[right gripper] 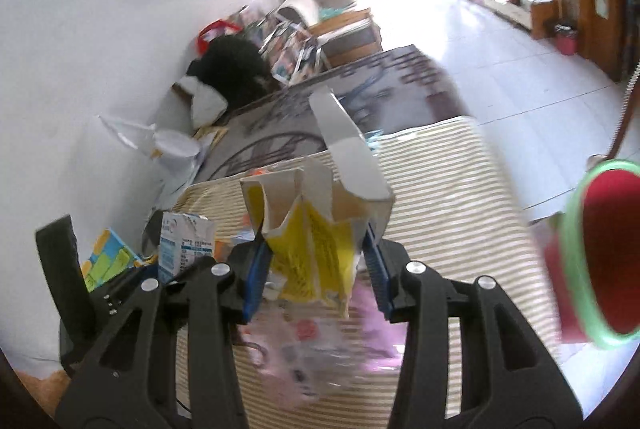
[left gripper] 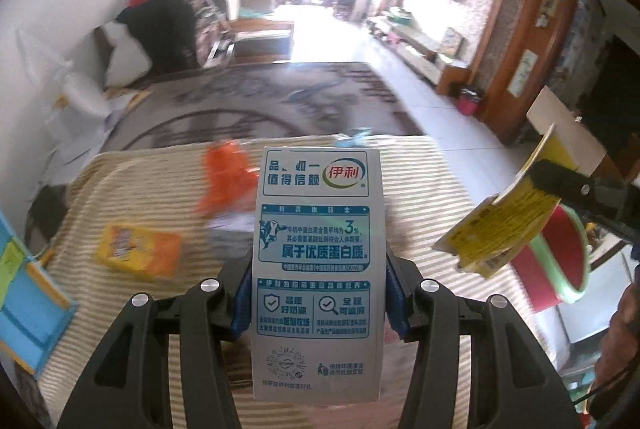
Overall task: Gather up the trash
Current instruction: 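Carry the yellow wrapper to the red bin and open the right gripper, then drop the white milk carton into the red bin with the left gripper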
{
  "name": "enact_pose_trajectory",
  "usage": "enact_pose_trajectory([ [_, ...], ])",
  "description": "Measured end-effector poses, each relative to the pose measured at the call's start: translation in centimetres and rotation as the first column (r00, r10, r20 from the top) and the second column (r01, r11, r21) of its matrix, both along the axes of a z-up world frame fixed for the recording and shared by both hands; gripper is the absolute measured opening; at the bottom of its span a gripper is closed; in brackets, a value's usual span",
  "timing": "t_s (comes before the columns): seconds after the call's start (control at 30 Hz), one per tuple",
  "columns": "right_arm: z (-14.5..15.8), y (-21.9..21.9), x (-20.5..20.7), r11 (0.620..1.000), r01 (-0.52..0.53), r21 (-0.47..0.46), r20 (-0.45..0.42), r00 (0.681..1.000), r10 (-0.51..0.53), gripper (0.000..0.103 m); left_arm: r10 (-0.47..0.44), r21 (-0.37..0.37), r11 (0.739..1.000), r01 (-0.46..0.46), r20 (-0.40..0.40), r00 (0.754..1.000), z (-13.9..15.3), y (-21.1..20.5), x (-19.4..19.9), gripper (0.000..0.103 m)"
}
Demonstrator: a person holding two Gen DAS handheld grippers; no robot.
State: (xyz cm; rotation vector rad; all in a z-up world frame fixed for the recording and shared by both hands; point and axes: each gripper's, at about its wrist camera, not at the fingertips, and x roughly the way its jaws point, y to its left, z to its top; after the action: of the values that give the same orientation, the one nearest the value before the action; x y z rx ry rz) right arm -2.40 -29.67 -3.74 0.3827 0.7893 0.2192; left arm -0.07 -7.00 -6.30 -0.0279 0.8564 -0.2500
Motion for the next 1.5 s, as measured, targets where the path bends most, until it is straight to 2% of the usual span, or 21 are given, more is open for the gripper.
enact_pose_trajectory([
  [0.23,-0.4,-10.3,-2.5,0.991,0.134,-0.023,-0.002,0.991,-0.134,0.043,-0.109,-0.053,0.993,0.109,0.011,0.994,1.0,-10.0,-1.2,0.049],
  [0.4,-2.7,-18.0,-4.4,0.963,0.266,-0.051,-0.067,0.961,-0.269,0.043,-0.207,-0.057,0.977,0.208,0.016,0.978,1.3,-16.5,-1.8,0.049],
  [0.5,-3.8,-21.2,-5.2,0.941,0.324,-0.097,-0.086,0.939,-0.332,0.043,-0.251,-0.062,0.966,0.251,0.007,0.968,1.2,-19.8,-1.9,0.049],
  [0.7,-5.9,-25.3,-7.1,0.913,0.385,-0.132,-0.127,0.907,-0.401,0.044,-0.335,-0.060,0.940,0.335,0.002,0.942,0.8,-26.6,-1.9,0.049],
  [0.9,-6.5,-27.8,-8.6,0.888,0.429,-0.169,-0.134,0.882,-0.451,0.045,-0.407,-0.053,0.912,0.407,0.011,0.913,0.6,-32.3,-1.9,0.049],
  [1.0,-6.5,-28.9,-9.3,0.874,0.454,-0.171,-0.136,0.868,-0.477,0.049,-0.443,-0.039,0.896,0.443,-0.004,0.896,0.2,-34.5,-2.2,0.050],
  [1.03,-6.4,-29.0,-9.5,0.869,0.463,-0.174,-0.135,0.863,-0.486,0.062,-0.452,-0.033,0.892,0.452,-0.009,0.892,0.0,-34.9,-2.3,0.052],
  [1.07,-6.2,-29.0,-9.8,0.863,0.473,-0.179,-0.128,0.858,-0.497,0.070,-0.457,-0.022,0.889,0.457,-0.015,0.889,-0.2,-35.3,-2.2,0.056],
  [1.1,-6.0,-29.1,-10.1,0.855,0.484,-0.186,-0.112,0.854,-0.508,0.072,-0.460,-0.013,0.888,0.460,-0.014,0.888,-0.2,-35.5,-2.4,0.065],
  [1.23,-5.1,-28.9,-10.4,0.846,0.493,-0.203,-0.091,0.851,-0.517,0.075,-0.462,-0.016,0.887,0.462,0.008,0.887,0.4,-35.7,-3.0,0.074],
  [1.4,-4.4,-28.2,-10.1,0.853,0.482,-0.201,-0.073,0.861,-0.504,0.078,-0.438,-0.032,0.898,0.439,0.026,0.899,1.1,-34.7,-2.8,0.075],
  [1.5,-3.9,-27.0,-9.4,0.865,0.462,-0.194,-0.063,0.874,-0.481,0.079,-0.404,-0.027,0.914,0.405,0.040,0.914,1.8,-32.6,-3.0,0.075],
])
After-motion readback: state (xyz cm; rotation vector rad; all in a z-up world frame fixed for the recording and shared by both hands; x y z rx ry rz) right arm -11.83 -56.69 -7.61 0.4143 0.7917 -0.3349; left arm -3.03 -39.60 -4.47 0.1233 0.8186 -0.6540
